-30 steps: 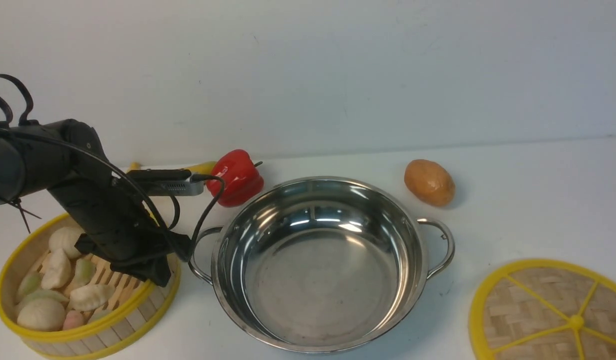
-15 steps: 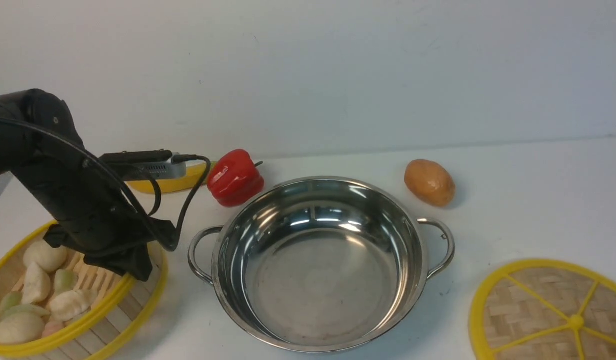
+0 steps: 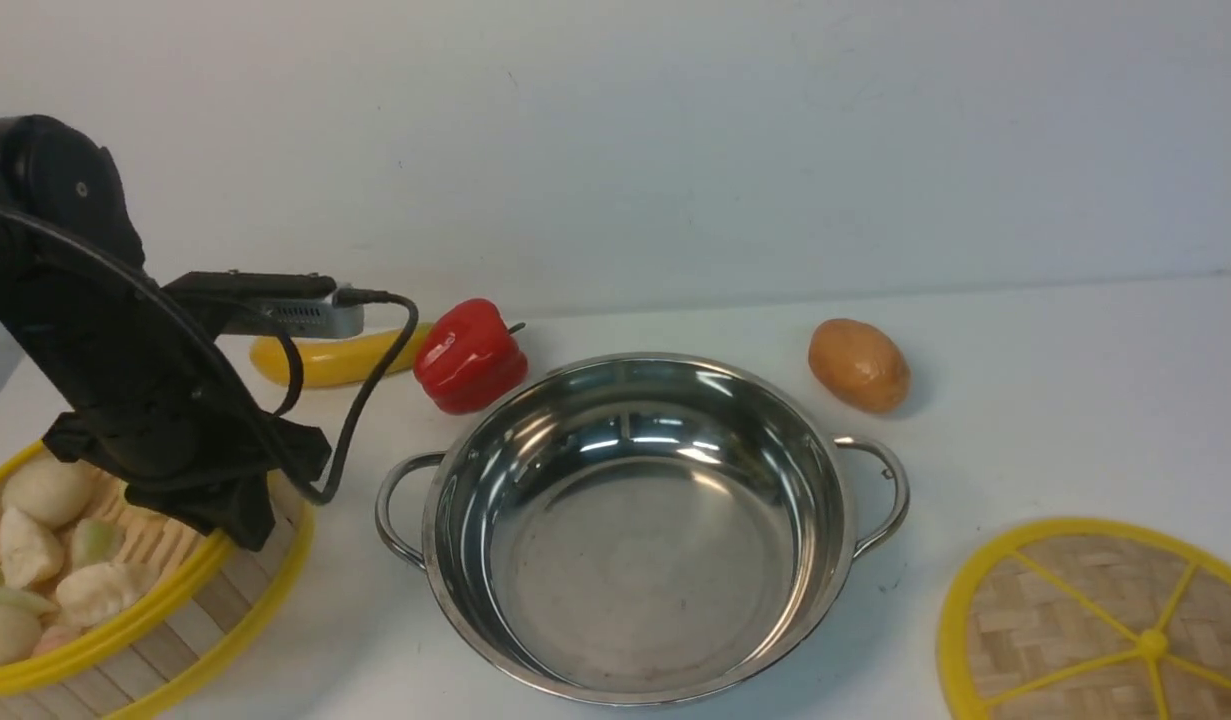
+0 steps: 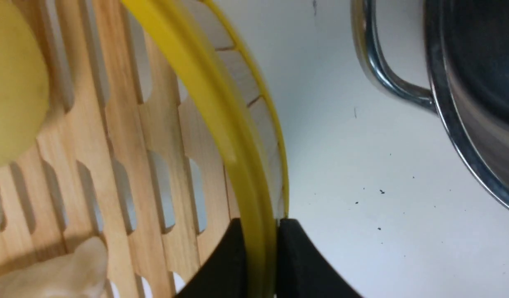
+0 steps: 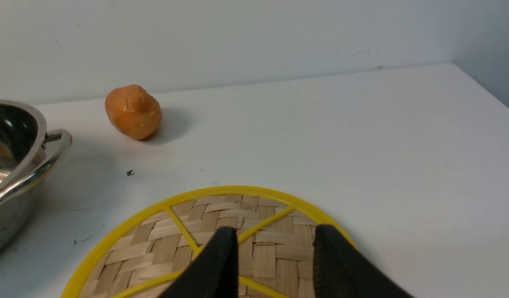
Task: Place the steamer in the pot on the white table, and put the lid on the steamer.
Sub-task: 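Place the bamboo steamer basket with dumplings into the steel pot with the left gripper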
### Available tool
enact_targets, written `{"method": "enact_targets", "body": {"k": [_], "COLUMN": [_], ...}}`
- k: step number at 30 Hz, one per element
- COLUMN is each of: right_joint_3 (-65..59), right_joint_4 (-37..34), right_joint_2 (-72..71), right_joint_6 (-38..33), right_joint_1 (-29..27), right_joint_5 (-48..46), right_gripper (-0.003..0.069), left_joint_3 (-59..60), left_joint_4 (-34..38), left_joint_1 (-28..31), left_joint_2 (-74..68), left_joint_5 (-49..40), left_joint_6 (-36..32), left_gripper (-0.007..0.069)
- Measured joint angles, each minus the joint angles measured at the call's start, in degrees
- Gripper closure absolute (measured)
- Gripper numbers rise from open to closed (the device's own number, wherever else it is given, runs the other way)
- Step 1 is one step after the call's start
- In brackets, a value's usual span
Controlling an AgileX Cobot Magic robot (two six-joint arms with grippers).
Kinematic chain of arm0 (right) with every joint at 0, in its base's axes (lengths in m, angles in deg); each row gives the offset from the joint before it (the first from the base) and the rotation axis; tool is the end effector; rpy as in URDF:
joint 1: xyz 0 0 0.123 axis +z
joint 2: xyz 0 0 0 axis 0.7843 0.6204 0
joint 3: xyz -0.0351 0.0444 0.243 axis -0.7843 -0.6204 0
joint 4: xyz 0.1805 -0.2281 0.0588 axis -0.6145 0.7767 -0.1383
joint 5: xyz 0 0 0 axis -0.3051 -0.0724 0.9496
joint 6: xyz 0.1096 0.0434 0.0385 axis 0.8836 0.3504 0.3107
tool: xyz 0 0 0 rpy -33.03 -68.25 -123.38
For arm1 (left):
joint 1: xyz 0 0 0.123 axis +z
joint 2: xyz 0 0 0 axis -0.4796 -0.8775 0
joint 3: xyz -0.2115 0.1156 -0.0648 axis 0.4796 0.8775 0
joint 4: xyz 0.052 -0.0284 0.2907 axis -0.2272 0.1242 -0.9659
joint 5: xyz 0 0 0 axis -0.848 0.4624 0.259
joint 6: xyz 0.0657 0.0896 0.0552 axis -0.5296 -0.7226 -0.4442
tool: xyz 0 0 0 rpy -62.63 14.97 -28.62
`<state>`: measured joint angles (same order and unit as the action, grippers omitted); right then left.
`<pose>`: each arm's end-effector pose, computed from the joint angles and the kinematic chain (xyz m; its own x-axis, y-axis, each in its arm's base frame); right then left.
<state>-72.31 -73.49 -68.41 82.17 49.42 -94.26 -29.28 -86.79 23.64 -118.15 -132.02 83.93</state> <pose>0.1649 -0.0063 0.1593 -0.3099 0.1345 -0.9412 0.0774 0.9902 0.1160 0.3609 -0.0381 0.1895 -0.9776 0.1717 -0.1218 0.1778 0.9832 -0.0409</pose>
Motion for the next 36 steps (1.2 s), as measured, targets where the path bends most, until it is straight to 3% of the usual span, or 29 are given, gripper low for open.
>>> {"method": "enact_targets", "body": {"k": [14,36], "right_joint_3": [0.0,0.0], "right_joint_4": [0.0,0.0], "right_joint_2": [0.0,0.0], "right_joint_6": [0.0,0.0], "right_joint_1": [0.0,0.0], "right_joint_5": [0.0,0.0], "right_gripper": [0.0418,0.0418], "left_joint_3": [-15.8,-16.7], "left_joint_4": [-5.6,-6.3], "left_joint_1": [-17.1,-35.8], "left_joint_2": [0.0,-6.0], "left_joint_5": [-1.8,-2.5], "left_joint_6": [4.4,5.6], "left_gripper": [0.0561,0.0561]}}
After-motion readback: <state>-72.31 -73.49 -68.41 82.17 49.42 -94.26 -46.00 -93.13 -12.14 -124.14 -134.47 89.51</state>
